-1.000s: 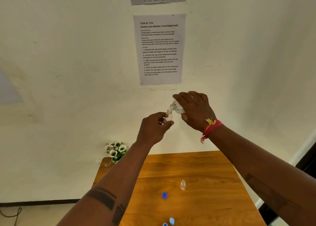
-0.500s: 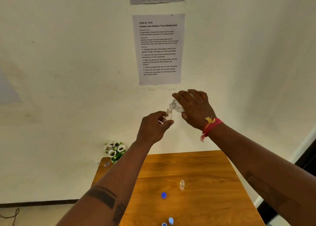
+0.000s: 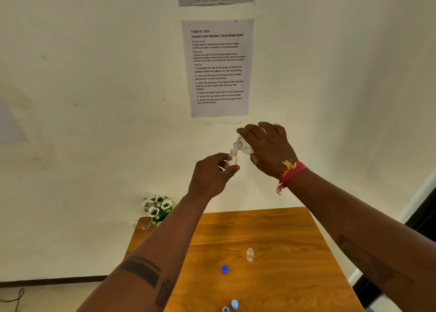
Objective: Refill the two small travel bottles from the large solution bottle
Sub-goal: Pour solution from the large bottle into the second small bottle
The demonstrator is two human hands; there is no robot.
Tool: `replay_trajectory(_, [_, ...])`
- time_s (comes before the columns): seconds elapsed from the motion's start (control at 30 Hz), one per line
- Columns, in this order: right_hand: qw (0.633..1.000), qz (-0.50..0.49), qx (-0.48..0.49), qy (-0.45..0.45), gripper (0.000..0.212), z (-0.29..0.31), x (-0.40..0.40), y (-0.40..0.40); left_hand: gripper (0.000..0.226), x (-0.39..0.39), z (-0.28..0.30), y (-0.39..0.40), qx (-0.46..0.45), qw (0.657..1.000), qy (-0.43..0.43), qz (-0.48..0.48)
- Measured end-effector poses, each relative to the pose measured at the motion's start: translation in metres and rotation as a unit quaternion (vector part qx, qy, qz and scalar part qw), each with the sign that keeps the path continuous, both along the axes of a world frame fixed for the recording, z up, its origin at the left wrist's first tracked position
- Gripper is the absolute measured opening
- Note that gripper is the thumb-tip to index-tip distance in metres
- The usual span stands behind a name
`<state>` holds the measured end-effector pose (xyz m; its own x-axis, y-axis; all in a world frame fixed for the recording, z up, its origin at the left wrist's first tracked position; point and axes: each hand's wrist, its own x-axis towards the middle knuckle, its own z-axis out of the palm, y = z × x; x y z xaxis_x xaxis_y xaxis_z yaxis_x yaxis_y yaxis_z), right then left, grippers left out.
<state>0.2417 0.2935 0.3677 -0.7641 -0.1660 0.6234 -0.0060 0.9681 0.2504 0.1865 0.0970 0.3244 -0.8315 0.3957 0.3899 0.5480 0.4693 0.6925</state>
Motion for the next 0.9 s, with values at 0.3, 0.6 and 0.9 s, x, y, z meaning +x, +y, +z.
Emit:
replay_trajectory(0.3, [1.000,-0.006,0.006,0.001,0.072,0.0034,0.0020,-0.0001,0.033,0.0013,0.0020,0.0005,0.007,1.000,0.010,-0.001])
replay_trajectory(0.6, [1.000,-0.013,0.011,-0.005,0.074,0.0072,0.0036,0.0008,0.032,0.0025,0.0046,0.0022,0.009,1.000,0.009,0.000])
replay_trajectory(0.9, [1.000,-0.015,0.012,-0.006,0.074,0.0099,0.0037,-0.0013,0.034,0.0017,0.0066,0.0012,0.007,1.000,0.018,0.003])
